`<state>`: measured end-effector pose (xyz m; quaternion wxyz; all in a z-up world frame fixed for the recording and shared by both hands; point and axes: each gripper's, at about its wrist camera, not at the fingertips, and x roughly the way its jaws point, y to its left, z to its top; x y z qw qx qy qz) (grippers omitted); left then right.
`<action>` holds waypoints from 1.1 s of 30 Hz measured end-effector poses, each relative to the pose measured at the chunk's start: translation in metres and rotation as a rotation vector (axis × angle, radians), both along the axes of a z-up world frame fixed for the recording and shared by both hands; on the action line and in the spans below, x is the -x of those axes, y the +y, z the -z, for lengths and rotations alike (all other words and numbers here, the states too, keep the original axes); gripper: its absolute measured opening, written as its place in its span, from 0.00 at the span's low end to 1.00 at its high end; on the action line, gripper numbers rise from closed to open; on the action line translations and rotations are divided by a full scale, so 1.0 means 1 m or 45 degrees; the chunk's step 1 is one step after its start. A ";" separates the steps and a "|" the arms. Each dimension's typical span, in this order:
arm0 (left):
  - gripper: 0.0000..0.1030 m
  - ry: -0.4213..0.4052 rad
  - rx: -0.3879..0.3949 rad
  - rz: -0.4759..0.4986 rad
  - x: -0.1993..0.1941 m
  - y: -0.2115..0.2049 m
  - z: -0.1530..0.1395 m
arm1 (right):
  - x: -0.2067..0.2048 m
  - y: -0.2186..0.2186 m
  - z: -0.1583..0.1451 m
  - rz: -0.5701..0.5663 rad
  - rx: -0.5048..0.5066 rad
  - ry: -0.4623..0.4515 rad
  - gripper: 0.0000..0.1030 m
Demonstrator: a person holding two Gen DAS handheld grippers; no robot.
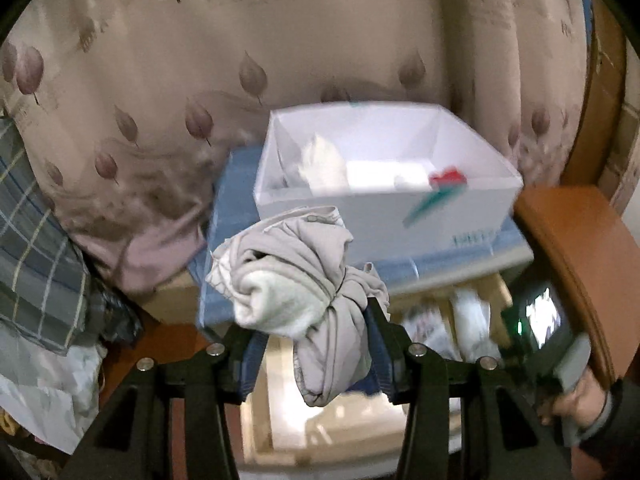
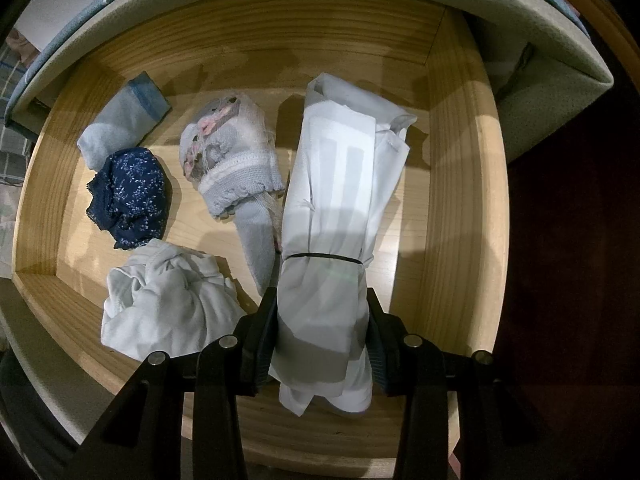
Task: Take underwear out of drawer
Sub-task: 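Carry the beige knit item with the left tool over the white box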
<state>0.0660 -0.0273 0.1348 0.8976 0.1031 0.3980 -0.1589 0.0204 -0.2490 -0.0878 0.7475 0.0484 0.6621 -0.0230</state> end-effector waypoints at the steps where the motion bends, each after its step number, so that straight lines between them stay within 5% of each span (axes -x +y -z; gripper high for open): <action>1: 0.46 -0.015 0.012 -0.006 -0.006 0.000 -0.007 | 0.000 0.000 0.000 0.000 0.000 0.000 0.37; 15: 0.46 -0.137 0.009 -0.005 -0.095 -0.028 -0.048 | 0.000 0.000 0.000 0.003 -0.001 -0.003 0.37; 23: 0.46 -0.007 -0.063 0.006 -0.143 -0.057 -0.014 | 0.002 -0.004 0.001 0.009 -0.003 -0.009 0.36; 33: 0.46 0.176 -0.122 -0.050 -0.152 -0.065 0.038 | 0.003 -0.006 0.002 0.008 -0.005 -0.011 0.36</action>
